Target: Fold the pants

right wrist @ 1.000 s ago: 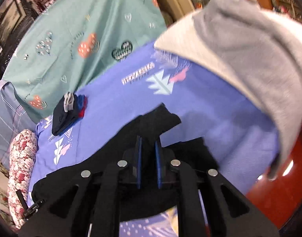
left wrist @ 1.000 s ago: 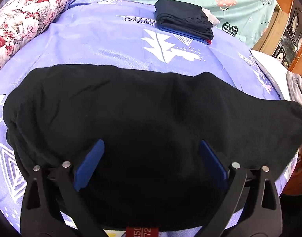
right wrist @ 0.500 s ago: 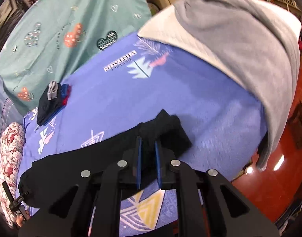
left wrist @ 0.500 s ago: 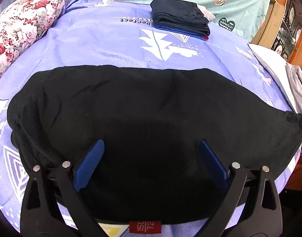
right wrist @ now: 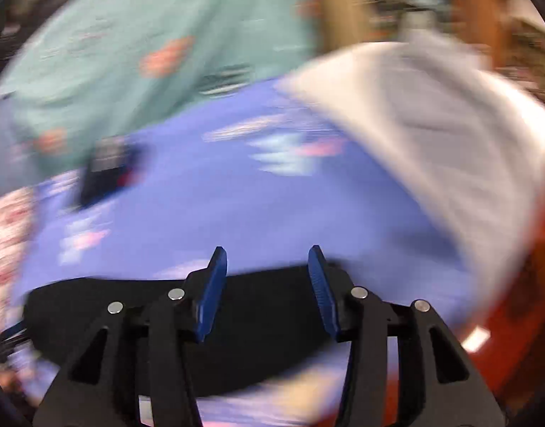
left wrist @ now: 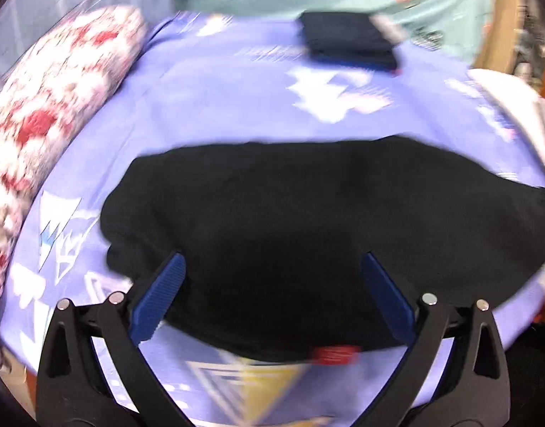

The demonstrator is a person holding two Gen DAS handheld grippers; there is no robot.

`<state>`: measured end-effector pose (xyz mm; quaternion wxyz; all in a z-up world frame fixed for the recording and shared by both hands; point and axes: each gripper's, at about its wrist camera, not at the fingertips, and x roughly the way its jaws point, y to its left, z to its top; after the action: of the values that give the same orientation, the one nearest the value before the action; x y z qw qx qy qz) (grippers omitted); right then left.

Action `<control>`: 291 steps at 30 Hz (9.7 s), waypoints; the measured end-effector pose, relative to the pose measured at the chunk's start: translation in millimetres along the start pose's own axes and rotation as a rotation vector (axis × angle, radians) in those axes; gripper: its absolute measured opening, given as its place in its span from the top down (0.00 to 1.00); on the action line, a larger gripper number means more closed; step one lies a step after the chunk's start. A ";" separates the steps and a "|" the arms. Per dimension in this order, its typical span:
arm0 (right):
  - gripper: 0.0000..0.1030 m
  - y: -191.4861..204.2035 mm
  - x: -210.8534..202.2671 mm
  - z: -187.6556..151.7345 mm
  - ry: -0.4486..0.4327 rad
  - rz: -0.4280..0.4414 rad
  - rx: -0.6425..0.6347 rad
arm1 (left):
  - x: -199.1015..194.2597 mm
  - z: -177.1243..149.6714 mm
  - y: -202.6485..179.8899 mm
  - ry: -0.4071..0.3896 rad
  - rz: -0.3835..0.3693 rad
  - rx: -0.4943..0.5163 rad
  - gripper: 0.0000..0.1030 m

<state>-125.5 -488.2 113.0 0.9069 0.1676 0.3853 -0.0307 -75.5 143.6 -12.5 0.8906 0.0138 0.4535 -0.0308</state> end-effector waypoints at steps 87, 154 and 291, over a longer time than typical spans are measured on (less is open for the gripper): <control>0.87 -50.0 118.3 -14.6 0.363 -0.333 -0.271 | 45.6 34.1 -47.9 -0.035 -0.172 -0.082 0.02; 0.57 264.5 117.5 -138.9 0.277 0.092 -0.774 | 41.5 23.5 -28.5 -0.086 -0.310 -0.185 0.02; 0.50 117.1 45.4 -12.2 0.393 0.355 -0.227 | 3.0 -3.5 -197.5 0.183 -0.760 0.212 0.02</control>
<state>-80.4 -370.6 105.8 0.8190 0.1326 0.5193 0.2051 -89.9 -53.3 -16.3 0.7654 -0.0602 0.4981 -0.4031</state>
